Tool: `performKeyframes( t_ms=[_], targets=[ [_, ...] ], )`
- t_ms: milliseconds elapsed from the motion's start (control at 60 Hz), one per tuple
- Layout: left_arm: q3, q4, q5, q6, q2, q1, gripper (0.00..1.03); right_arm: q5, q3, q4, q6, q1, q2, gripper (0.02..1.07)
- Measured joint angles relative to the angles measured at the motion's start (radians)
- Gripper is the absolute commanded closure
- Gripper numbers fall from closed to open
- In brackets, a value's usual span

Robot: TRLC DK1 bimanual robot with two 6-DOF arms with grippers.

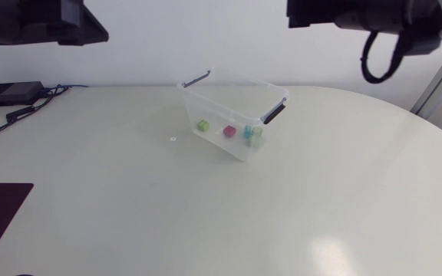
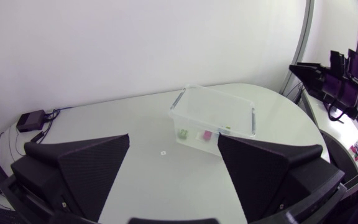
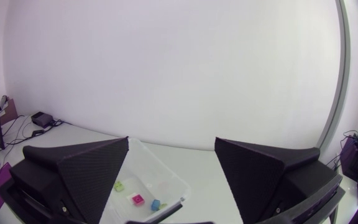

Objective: Place the duplo bricks in the container

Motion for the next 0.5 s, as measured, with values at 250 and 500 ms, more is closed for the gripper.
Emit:
performKeyframes(
  t_ms=[250,500],
  targets=[
    [-0.266,0.136,-0.033,0.072,-0.167,0.097,0.04,-0.001,-0.282,0.067,-0.045,-0.084,-0.179,0.06],
    [-0.554,0.344,-0.075,0.13,-0.281,0.157,0.04,-0.004,-0.537,0.187,-0.093,-0.155,-0.347,0.06]
  ],
)
